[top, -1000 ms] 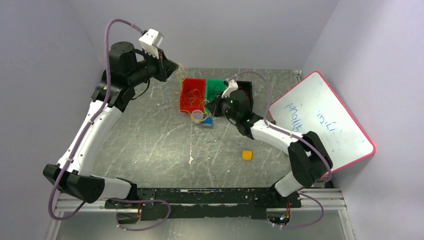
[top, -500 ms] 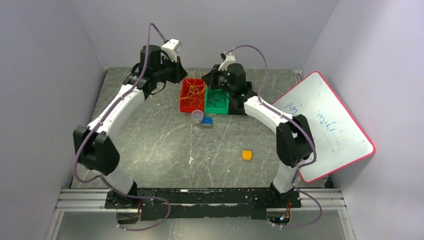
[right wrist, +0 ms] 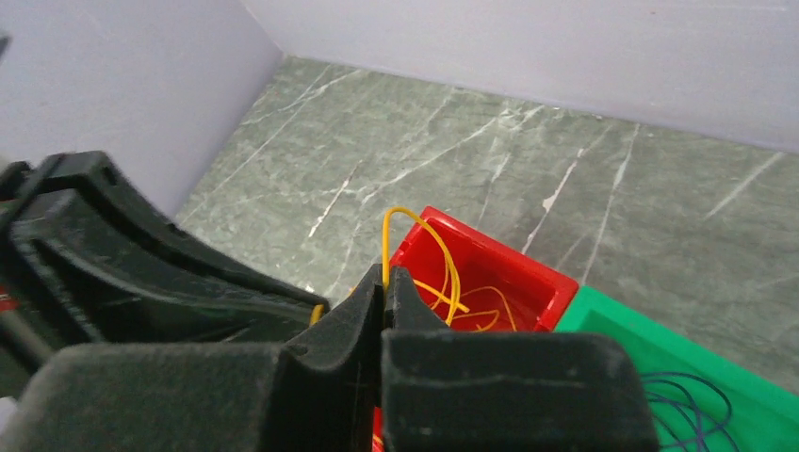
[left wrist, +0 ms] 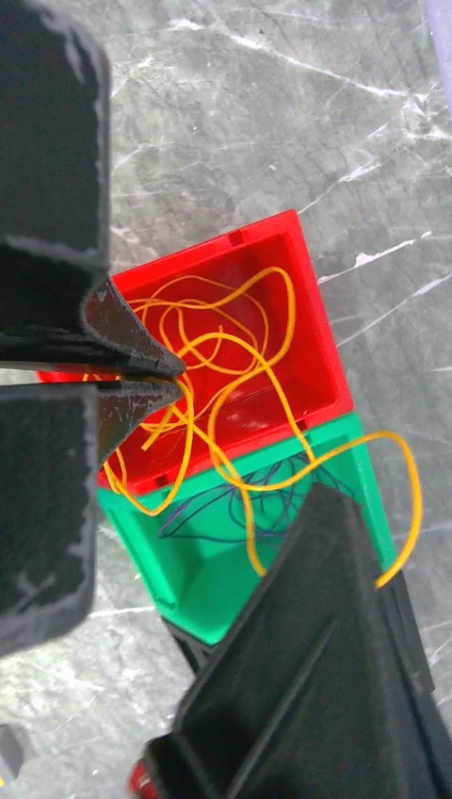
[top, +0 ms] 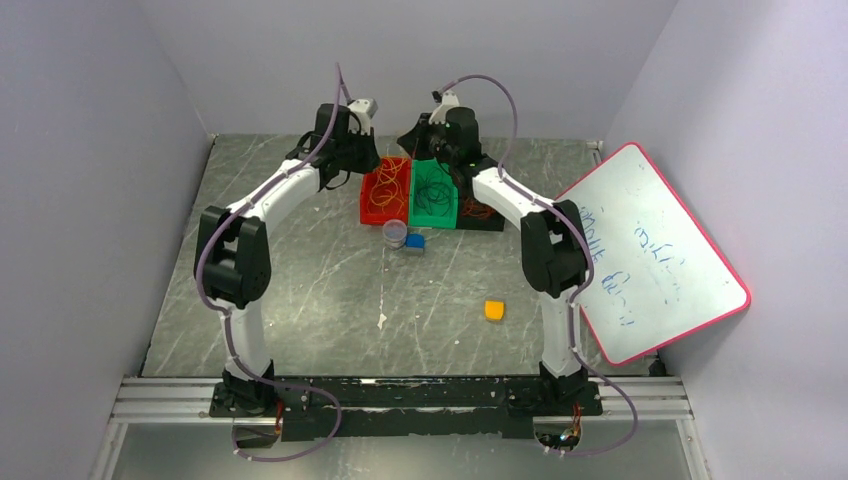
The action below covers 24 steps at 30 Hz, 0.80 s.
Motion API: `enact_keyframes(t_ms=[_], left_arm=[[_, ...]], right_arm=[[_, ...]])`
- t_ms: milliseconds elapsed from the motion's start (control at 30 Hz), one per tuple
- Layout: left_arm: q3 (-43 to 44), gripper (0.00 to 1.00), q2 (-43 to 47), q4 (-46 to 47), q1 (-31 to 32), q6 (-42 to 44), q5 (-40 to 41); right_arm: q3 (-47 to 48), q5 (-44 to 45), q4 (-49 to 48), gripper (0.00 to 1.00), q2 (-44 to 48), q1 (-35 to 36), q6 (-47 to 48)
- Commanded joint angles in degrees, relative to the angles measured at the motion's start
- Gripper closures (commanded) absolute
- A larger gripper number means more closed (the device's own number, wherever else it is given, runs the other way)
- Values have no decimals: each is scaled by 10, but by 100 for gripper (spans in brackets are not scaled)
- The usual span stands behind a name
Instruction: Untangle the cables
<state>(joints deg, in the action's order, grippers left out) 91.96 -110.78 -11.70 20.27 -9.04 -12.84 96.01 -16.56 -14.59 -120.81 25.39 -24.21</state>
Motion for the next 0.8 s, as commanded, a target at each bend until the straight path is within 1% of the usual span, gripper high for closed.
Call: enact_keyframes(t_ms=[0, 100, 167, 267, 400, 500, 567, 667, 767], left_arm=[[44, 93, -39, 40, -5, -10, 23], [52, 92, -65, 35, -5, -11, 34], [51, 89, -73, 32, -5, -15, 47], [41, 79, -76, 35, -5, -19, 50], [30, 63, -67, 34, -5, -24, 63], [9, 54, -41, 37, -5, -25, 69], [-12, 50, -16, 41, -6, -26, 76], [-52, 48, 32, 47, -6, -26, 90], [-99, 47, 84, 51, -7, -26, 105]], right_arm=[[38, -35, 6, 100, -15, -1, 7], [36, -48, 0, 100, -17, -2, 5], [31, -59, -4, 100, -16, -2, 7], [15, -63, -12, 100, -11, -2, 8], [5, -51, -6, 100, -5, -2, 13], [6, -43, 7, 100, -4, -2, 22], [6, -43, 14, 100, -3, -1, 27], [5, -46, 31, 100, -2, 3, 43], [1, -31, 56, 100, 4, 14, 71]])
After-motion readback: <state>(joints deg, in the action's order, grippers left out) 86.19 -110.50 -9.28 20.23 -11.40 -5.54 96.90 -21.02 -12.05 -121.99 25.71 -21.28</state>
